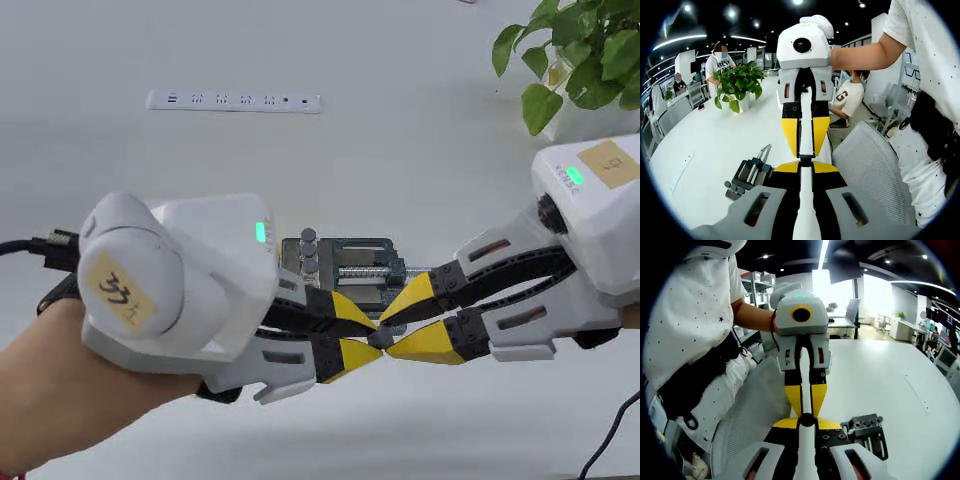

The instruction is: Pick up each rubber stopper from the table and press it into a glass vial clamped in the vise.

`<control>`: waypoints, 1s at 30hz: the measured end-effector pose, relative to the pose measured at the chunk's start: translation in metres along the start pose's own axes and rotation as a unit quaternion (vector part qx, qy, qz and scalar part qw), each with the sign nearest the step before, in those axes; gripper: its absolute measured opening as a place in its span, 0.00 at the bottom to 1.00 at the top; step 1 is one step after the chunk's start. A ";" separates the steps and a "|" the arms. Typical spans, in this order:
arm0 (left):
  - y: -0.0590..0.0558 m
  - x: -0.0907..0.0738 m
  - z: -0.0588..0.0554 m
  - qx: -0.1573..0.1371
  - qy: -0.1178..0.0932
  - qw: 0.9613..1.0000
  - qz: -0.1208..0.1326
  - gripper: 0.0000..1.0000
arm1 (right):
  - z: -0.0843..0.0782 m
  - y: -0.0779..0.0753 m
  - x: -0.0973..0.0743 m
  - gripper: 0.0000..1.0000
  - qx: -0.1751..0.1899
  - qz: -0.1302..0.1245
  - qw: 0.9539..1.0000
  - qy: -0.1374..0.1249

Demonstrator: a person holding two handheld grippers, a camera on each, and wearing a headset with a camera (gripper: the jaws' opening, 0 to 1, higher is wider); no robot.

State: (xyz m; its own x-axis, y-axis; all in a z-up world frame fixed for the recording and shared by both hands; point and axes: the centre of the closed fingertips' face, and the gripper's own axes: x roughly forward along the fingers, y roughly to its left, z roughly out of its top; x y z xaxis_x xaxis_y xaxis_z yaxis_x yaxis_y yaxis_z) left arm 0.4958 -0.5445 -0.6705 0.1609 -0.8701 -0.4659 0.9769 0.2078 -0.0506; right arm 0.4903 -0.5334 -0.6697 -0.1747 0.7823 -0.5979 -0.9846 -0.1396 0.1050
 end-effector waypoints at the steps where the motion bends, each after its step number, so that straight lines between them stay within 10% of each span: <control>1: 0.000 0.000 0.000 0.001 0.000 1.000 0.000 0.04 | 0.000 0.000 0.001 0.05 0.000 0.000 1.000 0.002; 20: 0.008 -0.006 -0.020 -0.021 -0.021 0.999 0.027 0.17 | 0.006 -0.019 0.011 0.05 0.010 -0.006 1.000 0.028; 30: 0.031 -0.025 -0.042 -0.051 -0.037 0.995 0.073 0.26 | 0.009 -0.049 0.017 0.05 0.026 -0.038 0.998 0.048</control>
State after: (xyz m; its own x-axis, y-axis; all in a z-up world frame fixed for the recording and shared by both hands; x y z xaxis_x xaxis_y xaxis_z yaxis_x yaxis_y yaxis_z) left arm 0.5160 -0.4975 -0.6975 0.3135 -0.8575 -0.4079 0.9236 0.3752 -0.0789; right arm 0.5359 -0.5078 -0.6782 -0.1010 0.7275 -0.6786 -0.9942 -0.0484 0.0961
